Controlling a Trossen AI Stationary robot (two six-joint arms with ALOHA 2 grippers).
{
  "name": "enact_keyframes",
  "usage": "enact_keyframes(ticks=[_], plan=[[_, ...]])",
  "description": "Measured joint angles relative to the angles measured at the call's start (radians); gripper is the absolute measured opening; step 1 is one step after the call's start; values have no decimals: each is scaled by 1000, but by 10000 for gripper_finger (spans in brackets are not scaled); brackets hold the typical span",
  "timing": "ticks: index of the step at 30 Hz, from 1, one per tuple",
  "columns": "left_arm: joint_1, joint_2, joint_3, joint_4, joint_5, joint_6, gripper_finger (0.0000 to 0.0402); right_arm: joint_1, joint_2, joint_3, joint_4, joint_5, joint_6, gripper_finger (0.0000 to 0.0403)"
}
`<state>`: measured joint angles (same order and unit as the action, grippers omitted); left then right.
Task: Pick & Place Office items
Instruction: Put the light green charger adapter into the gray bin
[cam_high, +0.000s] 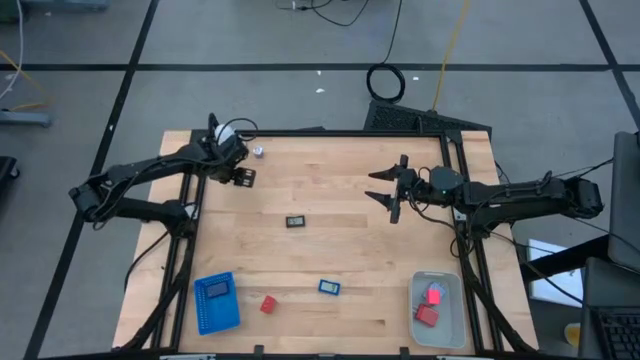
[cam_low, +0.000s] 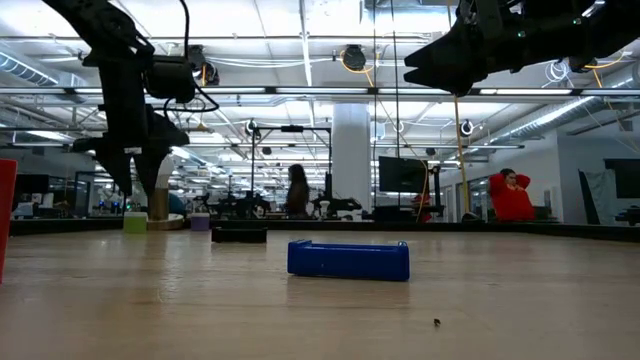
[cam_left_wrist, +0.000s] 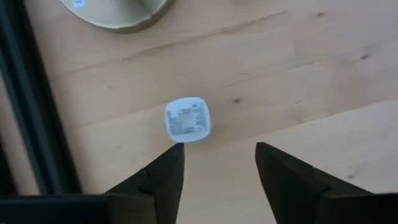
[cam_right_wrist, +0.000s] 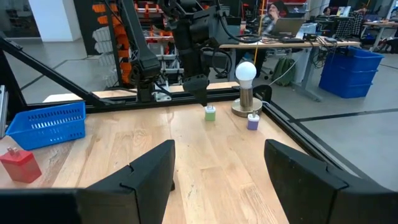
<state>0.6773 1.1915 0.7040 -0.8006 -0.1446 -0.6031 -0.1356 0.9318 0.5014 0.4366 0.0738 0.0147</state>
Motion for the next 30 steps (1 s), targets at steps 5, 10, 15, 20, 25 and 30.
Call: enact_keyframes(ticks=[5, 10, 15, 20, 25, 30], plan=[[-1, 0, 0, 2, -70, -26, 239, 0, 0, 0, 0, 0, -2, 242], [-2, 0, 1, 13, -1, 0, 263, 0, 0, 0, 0, 0, -8, 242], [-6, 0, 1, -15, -114, -20, 295, 0, 0, 0, 0, 0, -19, 242], [-3, 0, 1, -43, -142, -34, 349, 0, 0, 0, -1, 0, -19, 242], [12, 0, 1, -23, -104, -60, 392, 0, 0, 0, -1, 0, -27, 242], [36, 0, 1, -10, -92, -56, 396, 0, 0, 0, -1, 0, -23, 242]])
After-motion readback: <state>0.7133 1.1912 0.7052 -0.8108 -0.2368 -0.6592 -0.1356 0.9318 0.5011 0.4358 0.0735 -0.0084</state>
